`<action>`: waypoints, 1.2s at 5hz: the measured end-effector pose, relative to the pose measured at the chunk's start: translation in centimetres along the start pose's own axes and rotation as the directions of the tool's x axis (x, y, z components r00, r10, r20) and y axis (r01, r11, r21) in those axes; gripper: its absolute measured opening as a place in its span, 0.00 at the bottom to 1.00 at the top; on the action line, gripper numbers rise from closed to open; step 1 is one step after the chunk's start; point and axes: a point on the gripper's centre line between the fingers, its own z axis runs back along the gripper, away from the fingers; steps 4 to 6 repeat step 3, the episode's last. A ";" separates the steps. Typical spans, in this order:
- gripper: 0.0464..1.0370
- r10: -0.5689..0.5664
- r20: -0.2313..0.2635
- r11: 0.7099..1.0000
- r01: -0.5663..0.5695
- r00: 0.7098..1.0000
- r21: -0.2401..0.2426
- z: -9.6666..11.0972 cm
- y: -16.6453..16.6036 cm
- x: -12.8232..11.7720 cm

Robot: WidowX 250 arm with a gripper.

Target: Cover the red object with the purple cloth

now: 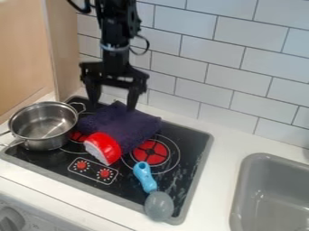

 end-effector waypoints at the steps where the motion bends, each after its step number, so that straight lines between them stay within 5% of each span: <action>1: 0.96 0.005 0.060 1.000 -0.006 0.998 0.002 2.2 0.0 0.4; 2: 0.96 0.032 0.148 0.999 -0.028 0.989 -0.028 4.6 -0.1 0.9; 6: 0.96 0.032 0.151 0.999 -0.028 0.988 -0.029 4.7 -0.1 0.8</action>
